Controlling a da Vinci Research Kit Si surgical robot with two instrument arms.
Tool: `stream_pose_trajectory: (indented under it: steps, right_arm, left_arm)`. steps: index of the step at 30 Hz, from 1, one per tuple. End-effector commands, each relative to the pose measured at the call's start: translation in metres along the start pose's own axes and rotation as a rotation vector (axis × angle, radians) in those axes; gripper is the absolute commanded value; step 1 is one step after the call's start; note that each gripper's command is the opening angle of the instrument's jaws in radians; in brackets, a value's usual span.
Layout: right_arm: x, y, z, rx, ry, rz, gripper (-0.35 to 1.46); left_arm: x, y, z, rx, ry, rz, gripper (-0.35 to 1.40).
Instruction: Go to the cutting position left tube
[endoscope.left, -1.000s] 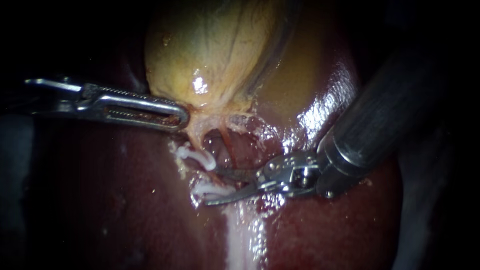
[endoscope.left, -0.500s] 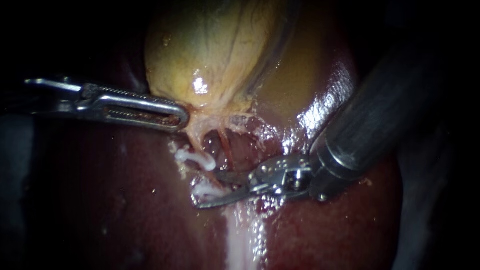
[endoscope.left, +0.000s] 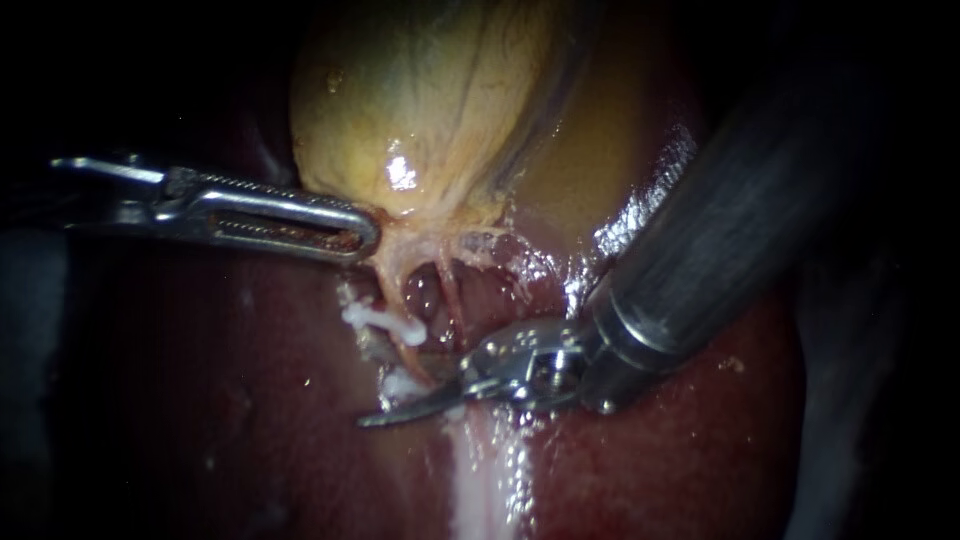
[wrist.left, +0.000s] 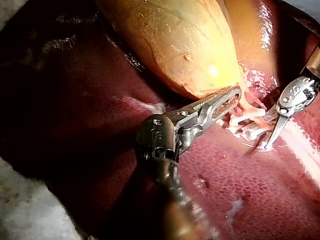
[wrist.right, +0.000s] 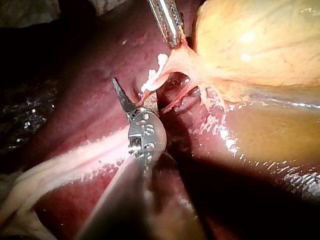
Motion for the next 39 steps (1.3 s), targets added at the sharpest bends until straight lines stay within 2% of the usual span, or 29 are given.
stream_pose_trajectory:
  steps: [1,19,39]
  right_arm:
    - [0.0001,0.0,0.0001,0.003,0.005,0.0,1.43]
    - [0.0015,0.0008,0.0017,0.007,0.047,-0.002,1.43]
    - [0.0019,0.0011,0.0022,0.01,0.056,-0.004,1.43]
  left_arm:
    - [0.0,0.0,0.0,0.0,0.0,0.0,-0.35]
    - [0.0,0.0,0.0002,0.004,0.002,-0.001,-0.35]
    - [0.0,0.0,0.0003,0.004,0.002,0.0,-0.35]
